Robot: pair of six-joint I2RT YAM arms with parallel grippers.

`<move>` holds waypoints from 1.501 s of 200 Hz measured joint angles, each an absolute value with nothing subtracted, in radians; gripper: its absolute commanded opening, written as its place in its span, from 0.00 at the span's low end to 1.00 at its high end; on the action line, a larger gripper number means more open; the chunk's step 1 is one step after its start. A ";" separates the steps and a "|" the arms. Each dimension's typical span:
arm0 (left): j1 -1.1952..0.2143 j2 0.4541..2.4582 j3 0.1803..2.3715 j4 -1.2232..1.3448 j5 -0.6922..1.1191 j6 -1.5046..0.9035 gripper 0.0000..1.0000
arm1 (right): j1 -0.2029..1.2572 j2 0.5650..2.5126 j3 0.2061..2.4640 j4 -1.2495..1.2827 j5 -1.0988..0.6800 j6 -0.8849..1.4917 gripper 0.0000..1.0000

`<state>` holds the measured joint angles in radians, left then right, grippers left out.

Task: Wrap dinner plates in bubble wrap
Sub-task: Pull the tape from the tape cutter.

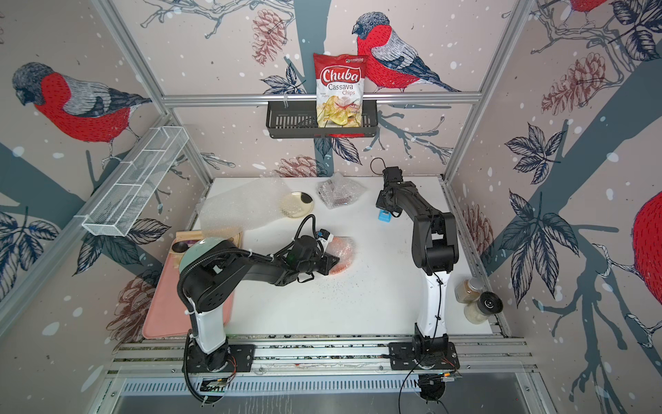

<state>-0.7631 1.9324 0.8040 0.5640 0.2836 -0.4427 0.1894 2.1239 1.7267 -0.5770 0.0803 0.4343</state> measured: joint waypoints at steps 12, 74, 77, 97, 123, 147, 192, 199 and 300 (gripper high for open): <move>-0.763 1.933 0.804 0.564 0.284 -0.443 0.00 | 0.189 2.106 1.717 -0.576 0.070 0.444 0.00; -0.762 1.936 0.805 0.565 0.284 -0.443 0.00 | 0.187 2.013 1.612 -0.554 0.014 0.448 0.00; -0.762 1.936 0.805 0.565 0.284 -0.443 0.00 | 0.187 2.011 1.611 -0.553 0.014 0.448 0.01; -0.762 1.937 0.805 0.566 0.284 -0.443 0.00 | 0.187 2.008 1.605 -0.547 0.012 0.452 0.29; -0.762 1.937 0.805 0.567 0.285 -0.443 0.00 | 0.183 2.032 1.614 -0.546 0.010 0.451 0.32; -0.762 1.937 0.805 0.567 0.285 -0.443 0.00 | 0.181 2.085 1.649 -0.550 0.015 0.450 0.32; -0.762 1.938 0.807 0.568 0.285 -0.443 0.00 | 0.181 2.138 1.697 -0.552 0.019 0.445 0.26; -0.761 1.939 0.808 0.568 0.285 -0.443 0.00 | 0.181 2.144 1.702 -0.553 0.019 0.444 0.25; -0.761 1.942 0.808 0.571 0.286 -0.443 0.00 | 0.179 2.141 1.681 -0.546 0.049 0.444 0.00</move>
<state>-0.7612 1.9419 0.8082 0.5709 0.2855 -0.4431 0.1787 2.1407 1.6806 -0.5457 0.0490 0.4438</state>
